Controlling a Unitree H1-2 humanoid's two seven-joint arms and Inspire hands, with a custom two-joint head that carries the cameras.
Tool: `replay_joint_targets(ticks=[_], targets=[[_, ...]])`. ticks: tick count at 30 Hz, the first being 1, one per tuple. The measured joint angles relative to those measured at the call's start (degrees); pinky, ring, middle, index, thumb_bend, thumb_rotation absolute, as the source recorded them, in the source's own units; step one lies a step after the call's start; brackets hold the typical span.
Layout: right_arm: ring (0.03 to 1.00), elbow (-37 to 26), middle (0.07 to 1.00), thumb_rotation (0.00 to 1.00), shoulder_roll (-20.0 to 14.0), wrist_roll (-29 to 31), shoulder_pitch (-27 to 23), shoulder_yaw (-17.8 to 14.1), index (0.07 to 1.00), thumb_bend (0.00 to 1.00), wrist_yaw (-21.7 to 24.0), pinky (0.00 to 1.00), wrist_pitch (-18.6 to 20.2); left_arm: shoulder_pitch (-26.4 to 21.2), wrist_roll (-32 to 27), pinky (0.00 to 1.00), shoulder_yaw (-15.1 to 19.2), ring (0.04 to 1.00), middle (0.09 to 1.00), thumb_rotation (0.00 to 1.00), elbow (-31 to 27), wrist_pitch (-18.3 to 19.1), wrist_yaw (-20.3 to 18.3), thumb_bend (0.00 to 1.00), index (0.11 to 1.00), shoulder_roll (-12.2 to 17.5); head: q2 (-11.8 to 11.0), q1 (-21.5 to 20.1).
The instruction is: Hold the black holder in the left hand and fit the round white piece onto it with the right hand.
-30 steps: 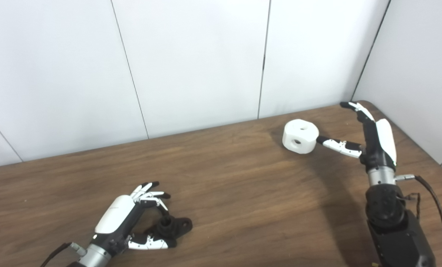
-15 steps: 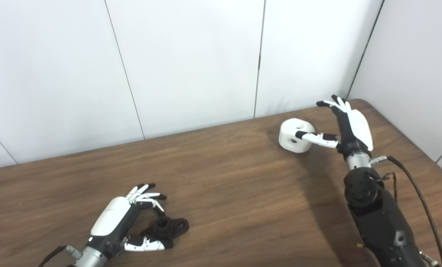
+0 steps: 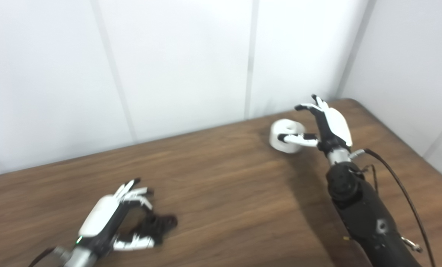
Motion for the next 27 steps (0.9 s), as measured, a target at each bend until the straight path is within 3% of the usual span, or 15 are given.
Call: replay_joint_targets(ticks=[27], targets=[[1.0, 0.5, 0.986, 0.46, -0.42, 0.14, 0.21, 0.91, 0.765, 0.87, 0.39, 0.91, 1.3, 1.45, -0.62, 1.0, 3.05, 0.958, 0.788, 0.04, -0.87, 0.53, -3.09, 0.52, 0.481, -0.89, 0.53, 0.17]])
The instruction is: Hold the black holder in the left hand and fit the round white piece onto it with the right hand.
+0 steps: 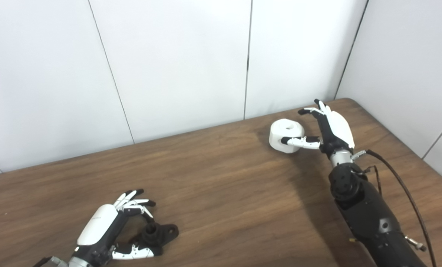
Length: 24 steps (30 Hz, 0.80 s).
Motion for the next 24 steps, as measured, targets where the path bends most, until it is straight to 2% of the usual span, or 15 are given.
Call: replay_joint_targets(ticks=[24], targets=[[1.0, 3.28, 0.969, 0.44, -0.09, 0.35, 0.11, 1.51, 0.766, 0.87, 0.21, 0.9, 0.03, 0.68, 0.19, 1.0, 0.89, 0.958, 0.786, 0.04, -0.9, 0.02, -0.99, 0.52, 0.481, -0.3, 0.88, 0.26]])
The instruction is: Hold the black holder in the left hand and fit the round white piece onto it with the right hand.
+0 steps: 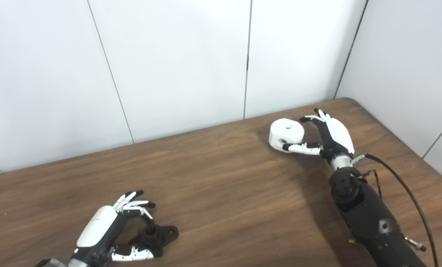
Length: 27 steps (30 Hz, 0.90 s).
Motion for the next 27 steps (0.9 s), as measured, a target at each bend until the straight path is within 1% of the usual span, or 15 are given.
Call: replay_joint_targets(ticks=[3, 6, 12, 14, 16, 18, 19, 21, 23, 25, 26, 27], targets=[[1.0, 0.02, 0.97, 0.44, -0.01, -0.4, 0.0, 0.52, 0.766, 0.87, 0.0, 0.89, 0.22, 0.02, 0.03, 1.0, 0.05, 0.96, 0.786, 0.04, -0.01, 0.0, -0.01, 0.52, 0.481, -0.02, 0.0, 0.09], [1.0, 0.08, 0.964, 0.43, -0.18, -0.88, 0.0, 1.27, 0.758, 0.87, 0.0, 0.86, 0.34, 0.06, 0.04, 1.0, 0.13, 0.958, 0.785, 0.04, -0.06, 0.01, -0.08, 0.52, 0.481, -0.05, 0.0, 0.09], [1.0, 0.62, 0.963, 0.42, -0.43, -1.81, -0.04, 1.92, 0.755, 0.86, -0.01, 0.87, 0.67, 0.09, 0.3, 1.0, 0.37, 0.958, 0.786, 0.05, -0.06, 0.05, -0.16, 0.52, 0.481, -0.18, -0.18, 0.26], [1.0, 0.64, 0.949, 0.43, -0.46, -2.09, -0.04, 2.18, 0.739, 0.87, -0.02, 0.86, 0.94, 0.1, 0.39, 1.0, 0.45, 0.958, 0.786, 0.04, -0.06, 0.04, -0.16, 0.52, 0.481, -0.23, -0.26, 0.26], [1.0, 0.81, 0.929, 0.39, -0.48, -2.84, -0.06, 2.69, 0.704, 0.85, -0.15, 0.86, 0.9, 0.11, 0.42, 1.0, 0.52, 0.957, 0.786, 0.04, -0.06, 0.04, -0.16, 0.52, 0.481, -0.26, -0.26, 0.26], [1.0, 1.65, 0.907, 0.36, -0.47, -3.24, -0.23, 3.04, 0.666, 0.82, -1.15, 0.86, 0.63, 0.11, 0.57, 1.0, 0.59, 0.956, 0.785, 0.04, -0.07, 0.04, -0.16, 0.52, 0.481, -0.33, -0.35, 0.35], [1.0, 2.27, 0.882, 0.31, -0.47, -3.35, -0.34, 3.1, 0.615, 0.78, -1.8, 0.88, 0.22, 0.12, 0.61, 1.0, 0.62, 0.957, 0.786, 0.04, -0.08, 0.04, -0.18, 0.52, 0.481, -0.35, -0.35, 0.53], [0.988, 4.94, 0.847, 0.26, -0.46, -4.19, -0.98, 3.31, 0.551, 0.7, -4.54, 0.89, -1.11, 0.14, 0.68, 1.0, 0.66, 0.957, 0.787, 0.05, -0.08, 0.04, -0.18, 0.52, 0.481, -0.36, -0.35, 0.7], [0.981, 6.84, 0.824, 0.25, -0.47, -4.27, -1.64, 3.32, 0.525, 0.67, -6.49, 0.91, -2.53, 0.2, 0.72, 1.0, 0.73, 0.958, 0.788, 0.04, -0.1, 0.04, -0.18, 0.52, 0.481, -0.35, -0.35, 0.88], [0.981, 7.99, 0.816, 0.24, -0.47, -4.53, -2.4, 3.52, 0.514, 0.66, -8.3, 0.91, -4.46, 0.27, 0.73, 1.0, 0.84, 0.957, 0.787, 0.04, -0.21, 0.04, -0.22, 0.52, 0.481, -0.36, -0.35, 0.88], [0.982, 8.29, 0.815, 0.24, -0.47, -4.54, -2.6, 3.52, 0.513, 0.66, -8.81, 0.92, -4.75, 0.3, 0.75, 1.0, 0.84, 0.956, 0.787, 0.04, -0.32, 0.04, -0.28, 0.52, 0.481, -0.4, -0.35, 0.88], [0.986, 8.36, 0.815, 0.2, -0.47, -4.53, -2.61, 3.52, 0.5, 0.59, -9.09, 0.92, -4.86, 0.38, 0.77, 1.0, 0.86, 0.956, 0.787, 0.04, -0.48, 0.04, -0.33, 0.52, 0.481, -0.41, -0.35, 0.88]])
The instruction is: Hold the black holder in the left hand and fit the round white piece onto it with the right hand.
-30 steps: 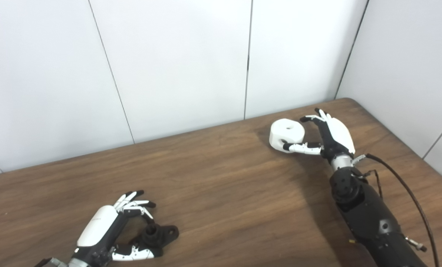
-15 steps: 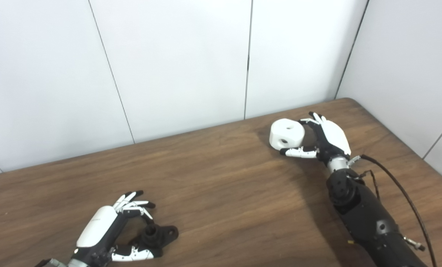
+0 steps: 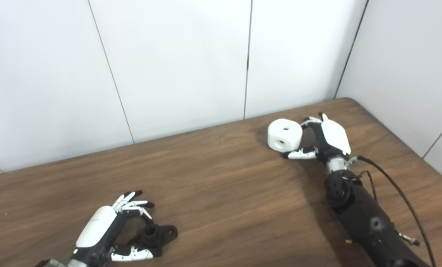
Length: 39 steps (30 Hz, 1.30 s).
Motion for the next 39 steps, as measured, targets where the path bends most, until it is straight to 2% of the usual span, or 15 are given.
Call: replay_joint_targets(ticks=[2, 4, 12, 19, 26, 38, 39], targets=[[0.99, 0.07, 0.816, 0.16, 0.04, 0.33, 0.03, -0.01, 0.487, 0.52, -0.19, 0.94, -0.27, 0.15, 0.13, 1.0, 0.08, 0.956, 0.786, 0.04, -0.19, 0.0, -0.02, 0.52, 0.481, 0.0, 0.0, 0.0], [0.992, 0.04, 0.82, 0.16, 0.12, 0.52, -0.01, -0.04, 0.487, 0.52, -0.49, 0.94, -1.17, 0.19, 0.18, 1.0, 0.12, 0.954, 0.785, 0.04, -0.19, 0.0, -0.02, 0.52, 0.481, -0.01, -0.09, 0.09], [0.995, -0.07, 0.827, 0.15, 0.55, 1.29, 0.01, -0.39, 0.487, 0.52, -0.89, 0.93, -1.11, 0.23, 0.27, 1.0, 0.16, 0.949, 0.783, 0.04, -0.19, -0.06, 0.04, 0.52, 0.481, -0.02, 0.0, 0.09], [0.98, -0.44, 0.814, 0.15, 0.81, 2.34, 0.07, -0.81, 0.487, 0.52, -0.55, 0.87, -0.71, 0.36, 0.64, 1.0, 0.56, 0.95, 0.781, 0.04, -0.26, 0.01, 0.16, 0.52, 0.481, -0.09, 0.09, 0.35], [0.975, -0.78, 0.812, 0.15, 0.81, 2.4, 0.1, -0.75, 0.487, 0.52, -0.47, 0.88, 0.18, 0.57, 0.68, 1.0, 0.93, 0.951, 0.783, 0.04, -0.41, 0.06, 0.15, 0.52, 0.481, -0.13, 0.35, 0.35], [0.998, -4.99, 0.853, 0.17, -0.07, -0.63, 0.39, 2.01, 0.492, 0.52, 3.06, 0.93, 5.49, 1.31, 0.57, 1.0, 1.28, 0.955, 0.782, 0.04, -1.52, 1.78, 0.07, 0.52, 0.481, -0.17, 0.53, 0.53], [0.993, -5.56, 0.85, 0.26, -0.3, -1.03, 0.39, 2.38, 0.54, 0.67, 3.54, 0.93, 6.23, 1.31, 0.58, 1.0, 1.28, 0.955, 0.781, 0.04, -1.52, 1.78, 0.07, 0.52, 0.481, -0.17, 0.53, 0.53]])
